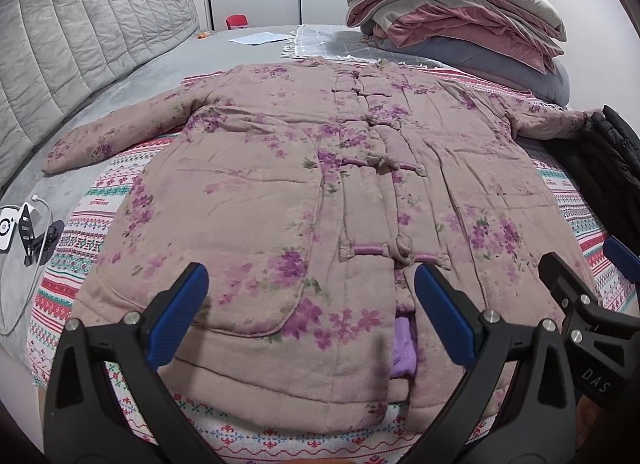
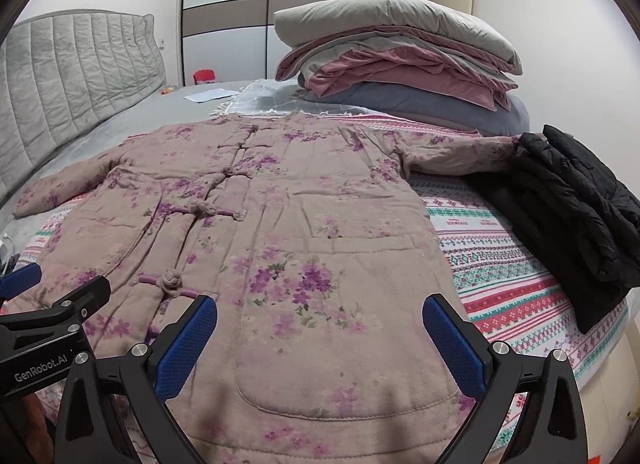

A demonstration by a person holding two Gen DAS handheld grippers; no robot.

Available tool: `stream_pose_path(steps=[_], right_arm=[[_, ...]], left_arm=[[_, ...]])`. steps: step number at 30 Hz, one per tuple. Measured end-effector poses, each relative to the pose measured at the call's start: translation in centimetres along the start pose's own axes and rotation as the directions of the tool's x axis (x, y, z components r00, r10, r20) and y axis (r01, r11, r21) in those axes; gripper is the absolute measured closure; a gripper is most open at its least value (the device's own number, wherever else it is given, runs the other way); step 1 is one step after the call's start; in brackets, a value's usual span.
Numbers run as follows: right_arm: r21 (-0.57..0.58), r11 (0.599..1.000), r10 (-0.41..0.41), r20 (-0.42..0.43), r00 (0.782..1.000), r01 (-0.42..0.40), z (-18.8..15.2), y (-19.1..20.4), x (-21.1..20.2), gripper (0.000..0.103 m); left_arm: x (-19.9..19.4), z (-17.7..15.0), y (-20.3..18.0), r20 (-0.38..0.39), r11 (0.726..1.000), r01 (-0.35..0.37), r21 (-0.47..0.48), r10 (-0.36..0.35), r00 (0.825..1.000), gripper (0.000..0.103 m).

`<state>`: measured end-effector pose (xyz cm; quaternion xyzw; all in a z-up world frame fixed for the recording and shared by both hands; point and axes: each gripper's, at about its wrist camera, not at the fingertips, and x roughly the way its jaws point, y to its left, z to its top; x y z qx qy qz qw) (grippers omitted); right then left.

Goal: Fold large clothes

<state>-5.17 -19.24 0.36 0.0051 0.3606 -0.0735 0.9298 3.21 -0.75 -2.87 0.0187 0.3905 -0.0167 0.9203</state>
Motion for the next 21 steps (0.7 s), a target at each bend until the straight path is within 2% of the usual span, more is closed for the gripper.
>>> stream_pose_path(steps=[14,21], right_arm=[[-0.008,1.000,-0.001,-0.001,1.000,0.001,0.09,0.42,0.35,0.000],[-0.006,1.000,-0.002,-0.007,1.000,0.002,0.05,0.39,0.46,0.000]], left_arm=[[0.09,0.08,0.21,-0.014,0.999,0.040,-0.012,-0.040,0.999,0.001],[0.17,0.15,0.32,-0.016,0.999,0.034,-0.022,-0.034,0.999,0.001]])
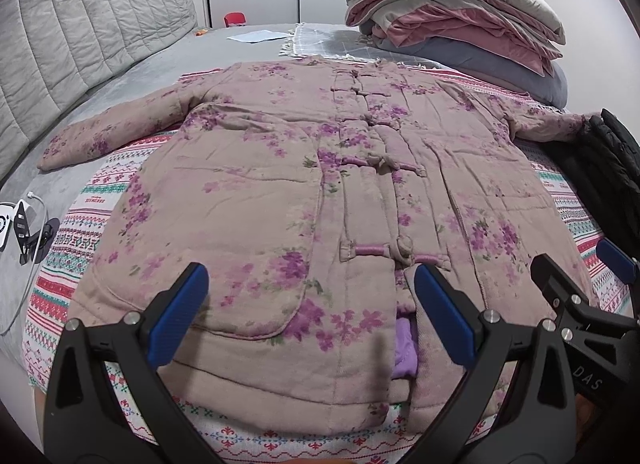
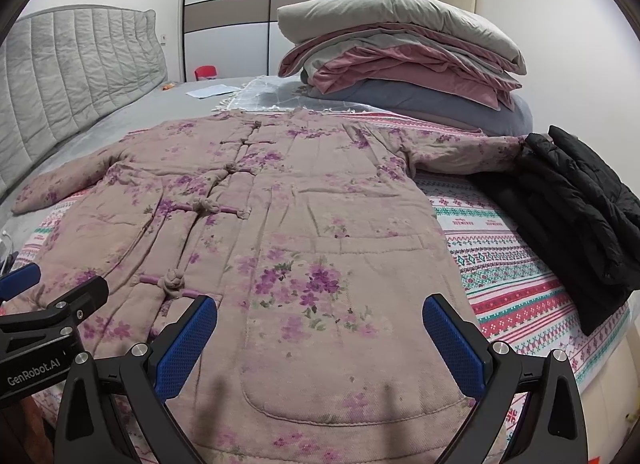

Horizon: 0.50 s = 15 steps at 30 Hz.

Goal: Fold large clothes

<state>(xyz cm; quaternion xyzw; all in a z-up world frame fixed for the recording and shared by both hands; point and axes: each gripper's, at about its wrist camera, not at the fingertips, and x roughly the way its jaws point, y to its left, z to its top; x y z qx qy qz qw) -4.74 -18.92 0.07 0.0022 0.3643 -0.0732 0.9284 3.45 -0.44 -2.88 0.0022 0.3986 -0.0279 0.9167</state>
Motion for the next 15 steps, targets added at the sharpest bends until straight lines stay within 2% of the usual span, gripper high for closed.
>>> stream_pose_path(steps=[15], right_arm=[[0.013,1.000,-0.002,-0.016,1.000,0.002,-0.05,-0.31,0.54,0.000]], left_arm=[[0.48,-0.16,-0.10,-0.001,0.999,-0.028,0.016,0.029,1.000,0.001]])
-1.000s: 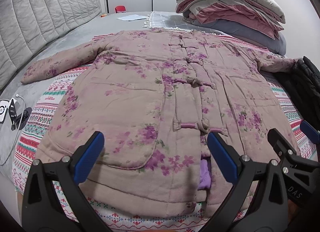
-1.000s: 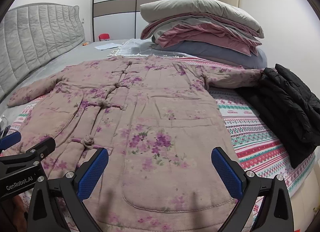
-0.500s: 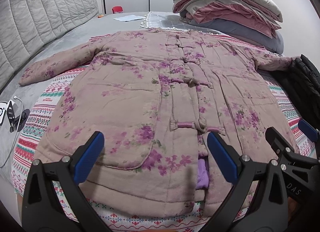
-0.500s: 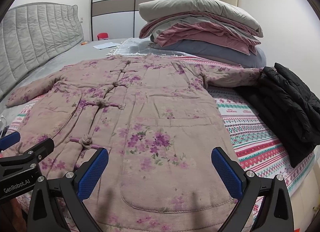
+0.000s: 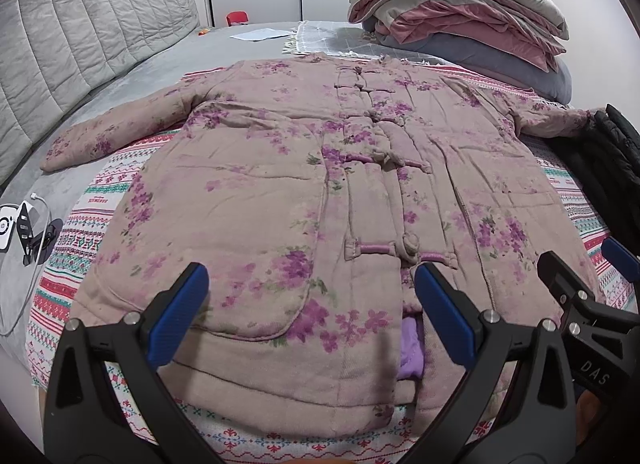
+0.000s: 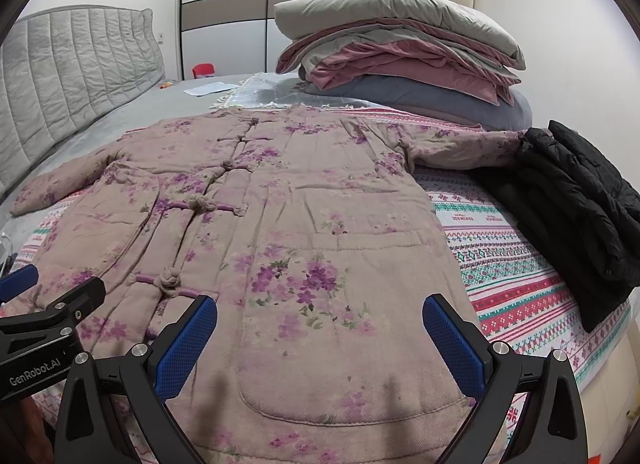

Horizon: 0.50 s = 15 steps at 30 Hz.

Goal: Fold large clothes

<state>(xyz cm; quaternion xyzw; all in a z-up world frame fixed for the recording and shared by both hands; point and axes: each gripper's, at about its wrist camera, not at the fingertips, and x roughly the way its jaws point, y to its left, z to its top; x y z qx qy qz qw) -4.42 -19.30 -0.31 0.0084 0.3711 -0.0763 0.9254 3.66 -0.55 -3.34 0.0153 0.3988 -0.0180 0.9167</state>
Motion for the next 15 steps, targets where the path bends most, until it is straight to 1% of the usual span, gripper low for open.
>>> stream_pose_path(steps=[10,13,15], right_arm=[[0.004,1.000,-0.028,-0.012,1.000,0.028,-0.1,-0.2,0.5,0.000],[0.006,0.998,-0.058,-0.021,0.998,0.058,0.1,-0.9,0.8,0.000],[0.039,0.995,-0.087,-0.026,0.996,0.088,0.3,-2.4,1.0,0.000]], left_arm=[[0.3,0.2,0.8,-0.011,1.000,-0.013,-0.019,0.013,1.000,0.001],[0.2,0.6,2.5,-0.005,0.998,-0.044,-0.052,0.044,0.999,0.001],[0.0,0.8,4.7,0.001,0.992,-0.071,-0.107,0.071,0.997,0.001]])
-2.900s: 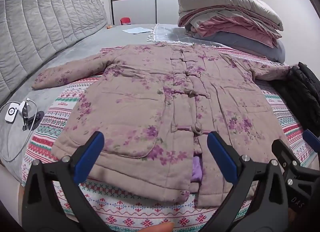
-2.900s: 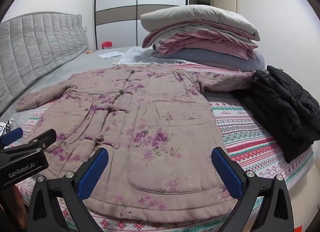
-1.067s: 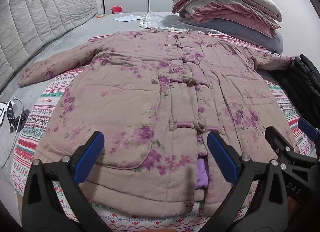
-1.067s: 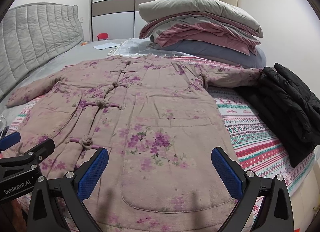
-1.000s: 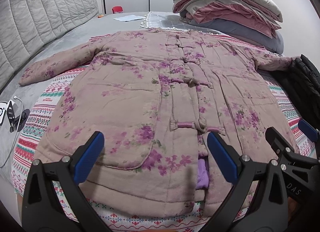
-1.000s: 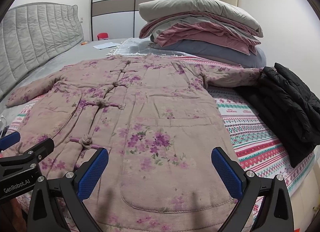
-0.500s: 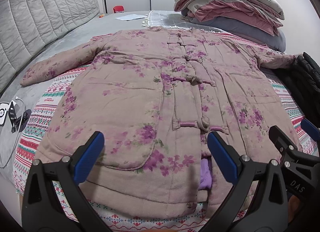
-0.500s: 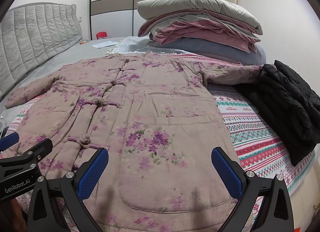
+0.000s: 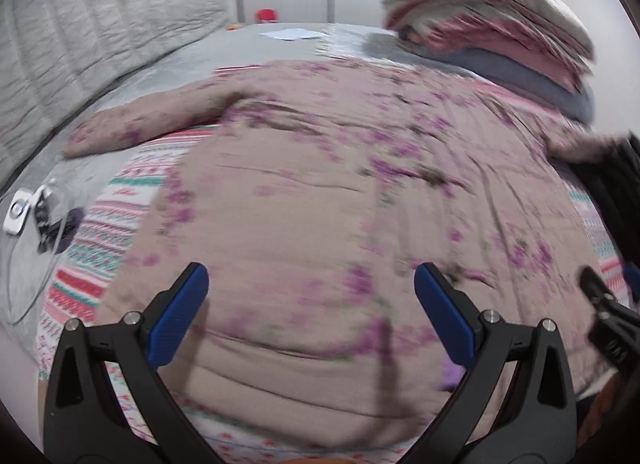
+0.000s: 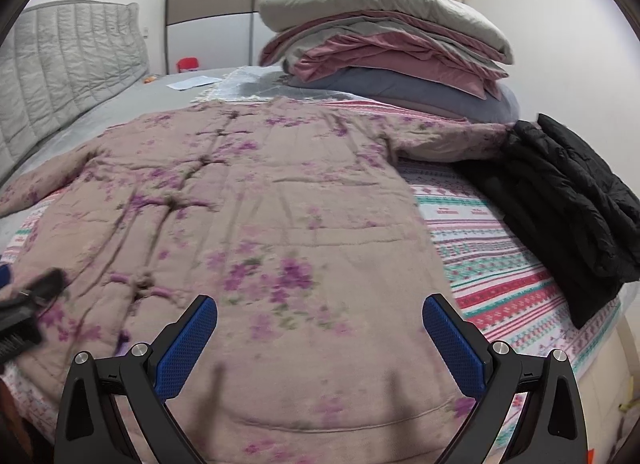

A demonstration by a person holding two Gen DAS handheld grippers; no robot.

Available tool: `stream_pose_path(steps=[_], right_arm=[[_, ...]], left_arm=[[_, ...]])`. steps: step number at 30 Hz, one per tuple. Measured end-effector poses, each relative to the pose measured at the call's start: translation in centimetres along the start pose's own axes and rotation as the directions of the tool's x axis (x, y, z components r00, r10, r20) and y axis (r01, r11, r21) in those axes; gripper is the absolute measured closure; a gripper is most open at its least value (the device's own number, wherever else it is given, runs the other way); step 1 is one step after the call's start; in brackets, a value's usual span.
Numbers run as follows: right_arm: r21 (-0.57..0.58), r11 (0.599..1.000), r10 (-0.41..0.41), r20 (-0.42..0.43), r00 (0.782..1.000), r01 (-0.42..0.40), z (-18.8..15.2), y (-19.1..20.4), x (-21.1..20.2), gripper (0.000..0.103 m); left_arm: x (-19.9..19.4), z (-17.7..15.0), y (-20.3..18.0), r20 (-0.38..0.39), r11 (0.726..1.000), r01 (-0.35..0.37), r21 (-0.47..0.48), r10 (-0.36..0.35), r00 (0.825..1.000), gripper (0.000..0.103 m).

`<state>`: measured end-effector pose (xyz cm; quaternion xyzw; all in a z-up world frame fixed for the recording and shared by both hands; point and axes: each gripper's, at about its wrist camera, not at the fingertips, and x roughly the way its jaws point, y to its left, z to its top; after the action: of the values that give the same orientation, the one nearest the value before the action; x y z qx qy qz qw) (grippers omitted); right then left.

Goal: Fold large clothes

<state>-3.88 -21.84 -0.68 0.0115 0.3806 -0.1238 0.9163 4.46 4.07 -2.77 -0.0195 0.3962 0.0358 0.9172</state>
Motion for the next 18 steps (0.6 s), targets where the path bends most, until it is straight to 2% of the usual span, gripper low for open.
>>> stream_pose_path(steps=[3,9,12,14,16,18], right_arm=[[0.064,0.998,-0.014,-0.018,1.000,0.015,0.0,-2.6,0.4,0.000],[0.090,0.995,-0.028,-0.077,0.997,0.035,-0.6,-5.7,1.3,0.000],[0.130,0.990,0.064,-0.150,0.987,-0.045,-1.0,-7.1,2.5,0.000],[0.194,0.971,0.182,-0.205,0.962,-0.142,-1.6,-8.1,3.4,0.000],[0.270,0.941,0.270,-0.244,0.932,-0.202,-2.1,-9.0,4.2,0.000],[0.277,0.942,0.263,-0.258,0.930,-0.189,-2.3,-9.0,4.2,0.002]], left_arm=[[0.2,0.3,3.8,-0.009,0.995,-0.031,-0.099,0.030,1.000,0.001],[0.6,-0.2,9.2,-0.047,0.977,-0.132,-0.165,0.126,0.991,0.001],[1.7,-0.9,11.5,-0.113,0.965,-0.179,-0.191,0.159,0.981,0.001],[2.8,-1.5,12.8,-0.182,0.960,-0.182,-0.212,0.144,0.973,0.001],[3.3,-1.9,13.5,-0.214,0.958,-0.166,-0.234,0.116,0.970,0.001],[3.6,-2.1,13.3,-0.223,0.960,-0.154,-0.233,0.101,0.969,0.001]])
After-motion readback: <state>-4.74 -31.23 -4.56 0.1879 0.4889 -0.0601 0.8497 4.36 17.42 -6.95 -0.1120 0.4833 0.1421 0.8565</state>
